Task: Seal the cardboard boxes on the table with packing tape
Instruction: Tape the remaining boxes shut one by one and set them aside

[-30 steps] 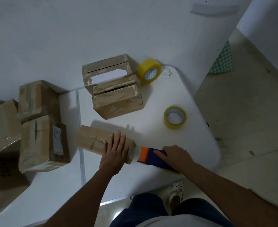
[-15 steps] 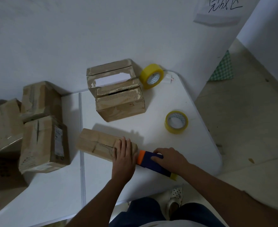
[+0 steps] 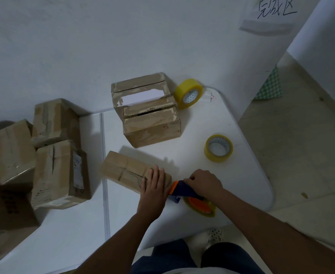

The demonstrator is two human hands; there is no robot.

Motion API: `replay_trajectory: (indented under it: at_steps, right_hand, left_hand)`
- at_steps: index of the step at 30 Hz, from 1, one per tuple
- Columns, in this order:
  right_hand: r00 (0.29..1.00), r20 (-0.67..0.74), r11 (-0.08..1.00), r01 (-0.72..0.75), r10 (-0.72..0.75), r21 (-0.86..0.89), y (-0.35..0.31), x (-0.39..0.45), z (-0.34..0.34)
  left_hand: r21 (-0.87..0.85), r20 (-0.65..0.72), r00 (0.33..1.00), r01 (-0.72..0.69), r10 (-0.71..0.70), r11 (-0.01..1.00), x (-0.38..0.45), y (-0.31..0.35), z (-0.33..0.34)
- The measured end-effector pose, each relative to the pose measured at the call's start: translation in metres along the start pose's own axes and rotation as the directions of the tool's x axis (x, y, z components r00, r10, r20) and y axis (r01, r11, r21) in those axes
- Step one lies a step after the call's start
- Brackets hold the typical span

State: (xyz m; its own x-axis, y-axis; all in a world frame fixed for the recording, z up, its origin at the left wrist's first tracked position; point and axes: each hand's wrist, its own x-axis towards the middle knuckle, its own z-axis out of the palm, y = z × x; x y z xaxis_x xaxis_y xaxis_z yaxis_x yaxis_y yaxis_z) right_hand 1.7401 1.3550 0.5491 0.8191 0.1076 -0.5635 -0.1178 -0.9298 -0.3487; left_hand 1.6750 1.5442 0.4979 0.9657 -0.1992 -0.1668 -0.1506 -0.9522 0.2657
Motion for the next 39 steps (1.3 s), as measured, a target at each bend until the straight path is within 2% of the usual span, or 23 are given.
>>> replay_trajectory:
  at_steps: [3,5,8,12,15,18,21,23,24,26,28,31,35,37,39]
  right_hand:
    - [0.993,-0.092,0.958,0.039,-0.068,-0.285,0.001,-0.003,-0.003]
    - [0.987,-0.125,0.941,0.049,-0.096,-0.334,0.003,0.001,-0.013]
    - [0.981,-0.129,0.954,0.104,-0.145,-0.283,-0.002,0.008,-0.015]
    - [0.971,-0.088,0.959,0.201,-0.222,-0.199,-0.011,0.018,0.015]
    - [0.973,-0.059,0.96,0.208,-0.223,-0.187,-0.014,0.023,0.028]
    - [0.959,-0.043,0.951,0.273,-0.281,-0.145,-0.019,0.018,0.035]
    - [0.9,-0.264,0.922,0.278,-0.348,-0.269,-0.024,0.014,0.044]
    - [0.82,-0.437,0.929,0.324,-0.369,-0.178,-0.029,0.007,0.057]
    - [0.823,-0.442,0.925,0.377,-0.357,-0.045,-0.035,0.001,0.064]
    - [0.901,-0.296,0.88,0.396,-0.317,0.264,-0.051,-0.011,0.077]
    - [0.952,-0.04,0.873,0.294,-0.302,0.389,-0.066,-0.019,0.088]
    - [0.956,0.099,0.874,0.206,-0.275,0.441,-0.085,-0.015,0.104]
    - [0.951,0.244,0.912,0.077,-0.188,0.404,-0.098,-0.004,0.112]
    - [0.953,0.268,0.929,0.033,-0.14,0.368,-0.098,0.0,0.116]
    - [0.973,0.222,0.939,-0.014,-0.067,0.342,-0.092,0.005,0.116]
  left_hand:
    - [0.145,0.046,0.996,-0.086,0.08,0.986,-0.012,-0.027,0.003]
    - [0.194,0.101,0.991,-0.104,0.086,0.975,-0.016,-0.043,0.0]
    - [0.212,0.119,0.986,-0.141,0.118,0.967,-0.015,-0.054,-0.004]
    - [0.231,0.162,0.971,-0.209,0.175,0.95,-0.013,-0.063,-0.007]
    - [0.278,0.135,0.968,-0.242,0.212,0.929,-0.015,-0.073,-0.013]
    - [0.213,0.085,0.976,-0.214,0.2,0.953,-0.018,-0.087,-0.018]
    - [0.117,0.062,0.979,-0.199,0.193,0.973,-0.025,-0.101,-0.023]
    - [0.085,0.066,0.982,-0.181,0.176,0.98,-0.027,-0.108,-0.023]
    - [0.068,0.083,0.983,-0.167,0.161,0.984,-0.027,-0.11,-0.021]
    - [0.072,0.116,0.982,-0.161,0.152,0.984,-0.027,-0.113,-0.017]
    - [0.108,0.14,0.977,-0.179,0.163,0.978,-0.028,-0.113,-0.011]
    - [0.137,0.134,0.976,-0.188,0.17,0.973,-0.026,-0.114,-0.007]
    - [0.151,0.12,0.975,-0.203,0.186,0.967,-0.025,-0.115,-0.007]
    - [0.143,0.131,0.974,-0.205,0.186,0.968,-0.026,-0.118,-0.007]
    - [0.141,0.135,0.972,-0.21,0.191,0.968,-0.029,-0.122,-0.008]
